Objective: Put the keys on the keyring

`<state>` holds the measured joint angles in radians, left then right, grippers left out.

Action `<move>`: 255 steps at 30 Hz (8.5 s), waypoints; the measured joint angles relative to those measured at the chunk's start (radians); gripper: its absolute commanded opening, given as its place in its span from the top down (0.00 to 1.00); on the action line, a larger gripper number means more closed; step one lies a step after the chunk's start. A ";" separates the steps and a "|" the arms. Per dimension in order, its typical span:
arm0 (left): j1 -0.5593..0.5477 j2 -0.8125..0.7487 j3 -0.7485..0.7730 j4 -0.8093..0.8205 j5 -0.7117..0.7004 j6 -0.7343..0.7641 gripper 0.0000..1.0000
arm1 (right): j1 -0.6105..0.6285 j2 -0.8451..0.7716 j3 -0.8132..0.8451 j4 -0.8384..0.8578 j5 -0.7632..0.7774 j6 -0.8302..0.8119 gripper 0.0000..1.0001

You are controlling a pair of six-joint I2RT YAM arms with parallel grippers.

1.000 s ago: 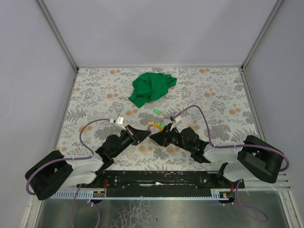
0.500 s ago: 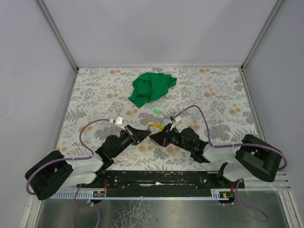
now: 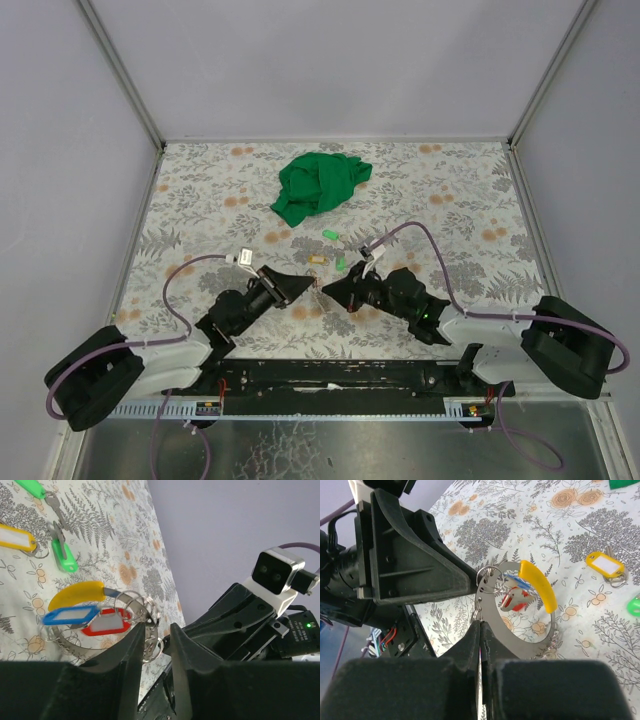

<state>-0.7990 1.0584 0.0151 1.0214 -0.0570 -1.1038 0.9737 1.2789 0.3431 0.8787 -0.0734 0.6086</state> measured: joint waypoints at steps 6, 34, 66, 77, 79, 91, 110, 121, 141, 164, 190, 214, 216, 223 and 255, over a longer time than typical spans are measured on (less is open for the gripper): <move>0.000 -0.095 -0.006 -0.057 -0.005 0.020 0.63 | 0.000 -0.100 0.049 -0.217 -0.015 -0.128 1.00; 0.000 0.000 0.122 -0.162 0.323 0.641 0.61 | -0.001 -0.174 0.223 -0.687 -0.049 -0.767 1.00; 0.127 0.295 0.169 0.092 0.702 0.918 0.74 | -0.001 -0.264 0.035 -0.439 -0.134 -0.856 1.00; 0.134 0.332 0.198 0.107 0.797 0.945 0.80 | -0.001 -0.272 0.027 -0.422 -0.158 -0.867 1.00; 0.134 0.340 0.203 0.108 0.807 0.946 0.83 | -0.001 -0.272 0.027 -0.419 -0.162 -0.869 1.00; 0.133 0.303 0.222 0.027 0.819 0.982 1.00 | -0.001 -0.276 0.027 -0.417 -0.182 -0.875 0.94; 0.031 0.013 0.269 -0.410 0.514 1.221 1.00 | -0.002 -0.430 -0.019 -0.516 -0.094 -0.982 0.65; -0.010 0.019 0.291 -0.443 0.471 1.268 1.00 | -0.002 -0.302 0.039 -0.504 -0.091 -1.014 0.55; -0.013 -0.020 0.291 -0.468 0.495 1.283 1.00 | -0.007 -0.277 0.096 -0.556 -0.228 -1.095 0.53; -0.014 -0.028 0.291 -0.474 0.435 1.265 1.00 | -0.008 -0.303 0.163 -0.757 -0.373 -1.105 0.76; -0.014 -0.031 0.291 -0.504 0.494 1.275 1.00 | -0.012 -0.198 0.230 -0.669 -0.210 -1.231 0.70; -0.014 -0.032 0.291 -0.506 0.505 1.286 0.93 | -0.023 -0.137 0.262 -0.724 -0.262 -1.243 1.00; -0.014 -0.032 0.291 -0.503 0.505 1.290 0.86 | -0.027 -0.140 0.262 -0.724 -0.270 -1.238 1.00; -0.011 -0.078 0.242 -0.440 0.494 1.277 0.76 | -0.073 -0.173 0.204 -0.657 -0.313 -1.210 1.00; 0.094 0.047 0.150 -0.142 0.723 1.146 0.74 | -0.130 -0.135 0.032 -0.299 -0.540 -0.992 1.00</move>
<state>-0.7052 1.1049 0.1646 0.8795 0.6655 0.0418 0.8433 1.1435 0.3752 0.5793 -0.6132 -0.3836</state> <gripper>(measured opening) 0.258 0.036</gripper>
